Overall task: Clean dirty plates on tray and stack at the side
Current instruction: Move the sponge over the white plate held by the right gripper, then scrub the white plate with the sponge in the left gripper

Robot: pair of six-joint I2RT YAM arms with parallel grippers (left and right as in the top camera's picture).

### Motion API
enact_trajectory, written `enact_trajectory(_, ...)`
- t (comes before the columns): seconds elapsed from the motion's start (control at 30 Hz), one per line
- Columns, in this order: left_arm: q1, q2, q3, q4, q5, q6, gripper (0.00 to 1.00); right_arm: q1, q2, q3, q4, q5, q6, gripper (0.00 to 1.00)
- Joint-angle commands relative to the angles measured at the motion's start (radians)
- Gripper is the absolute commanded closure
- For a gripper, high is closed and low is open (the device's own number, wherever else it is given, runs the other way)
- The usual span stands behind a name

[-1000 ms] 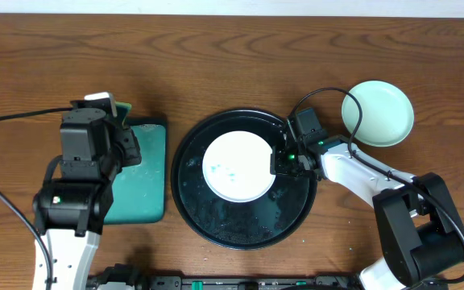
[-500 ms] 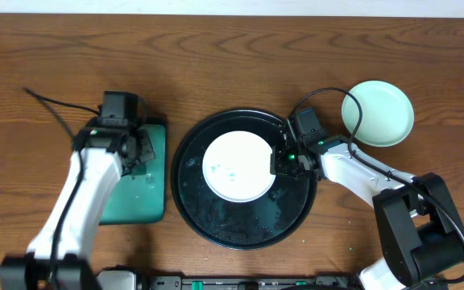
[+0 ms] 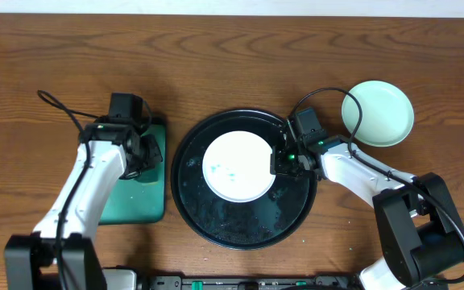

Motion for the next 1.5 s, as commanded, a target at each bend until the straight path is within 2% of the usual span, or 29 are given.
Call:
enact_trajectory(0.0,-0.009,-0.068,-0.004,-0.003,0.117,0.006,0.93,0.025,0.048,-0.014,-0.001,0.056,0.000,0.99)
enact_trajectory(0.17,-0.073,-0.140,-0.004,0.001,0.191,0.006,0.93,0.029,0.048,-0.014,0.001,0.056,0.000,0.98)
enact_trajectory(0.33,-0.212,-0.146,-0.004,0.027,0.213,0.001,0.93,0.050,0.048,-0.014,0.016,0.055,0.000,0.99)
enact_trajectory(0.47,-0.316,-0.124,-0.004,0.092,0.212,-0.050,0.93,0.086,0.048,-0.014,0.023,0.052,0.000,0.99)
enact_trajectory(0.67,-0.391,-0.011,-0.004,0.187,0.174,-0.103,0.93,0.104,0.048,-0.014,0.022,0.051,0.000,0.99)
enact_trajectory(0.9,-0.395,0.196,-0.004,0.228,0.071,-0.167,0.93,0.104,0.048,-0.014,0.020,0.044,0.000,0.99)
enact_trajectory(1.0,-0.395,0.264,-0.004,0.241,0.075,-0.198,0.93,0.104,0.048,-0.014,0.020,0.044,0.000,0.99)
enact_trajectory(1.07,-0.395,0.296,-0.004,0.253,0.151,-0.196,0.93,0.104,0.048,-0.014,0.020,0.044,0.000,0.99)
enact_trajectory(1.27,-0.417,0.340,-0.004,0.317,0.551,-0.192,0.93,0.104,0.048,-0.014,0.023,0.045,0.000,0.99)
enact_trajectory(1.37,-0.454,0.340,-0.004,0.366,0.637,-0.192,0.93,0.105,0.048,-0.014,0.022,0.045,0.000,0.99)
enact_trajectory(1.47,-0.491,0.340,-0.004,0.409,0.653,-0.193,0.93,0.104,0.048,-0.014,0.021,0.045,0.000,0.99)
